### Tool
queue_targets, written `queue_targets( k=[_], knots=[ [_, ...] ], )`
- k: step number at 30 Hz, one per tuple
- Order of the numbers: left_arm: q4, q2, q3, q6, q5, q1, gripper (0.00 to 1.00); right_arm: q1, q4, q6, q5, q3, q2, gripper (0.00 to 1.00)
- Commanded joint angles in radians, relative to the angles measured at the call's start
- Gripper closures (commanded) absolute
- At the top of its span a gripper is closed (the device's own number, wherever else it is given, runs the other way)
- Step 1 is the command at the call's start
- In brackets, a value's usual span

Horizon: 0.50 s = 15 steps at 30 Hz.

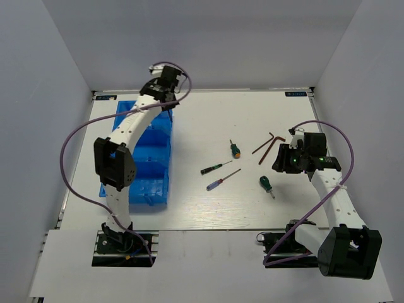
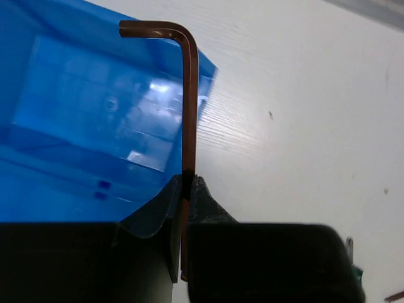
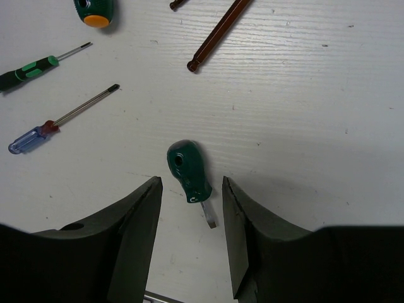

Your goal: Sort the tools into containers

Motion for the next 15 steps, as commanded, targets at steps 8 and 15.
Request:
queue_targets(
  k=[8, 15],
  knots=[
    [-0.138, -0.09, -0.035, -0.385, -0.054, 0.118, 1.0, -0.005, 0.029, 0.008, -0.013, -0.017, -0.018, 0.51],
    [-0.135, -0.039, -0.026, -0.6, -0.017, 0.163, 1.0, -0.005, 0.022, 0.009, -0.01, -0.023, -0.031, 0.51]
  ],
)
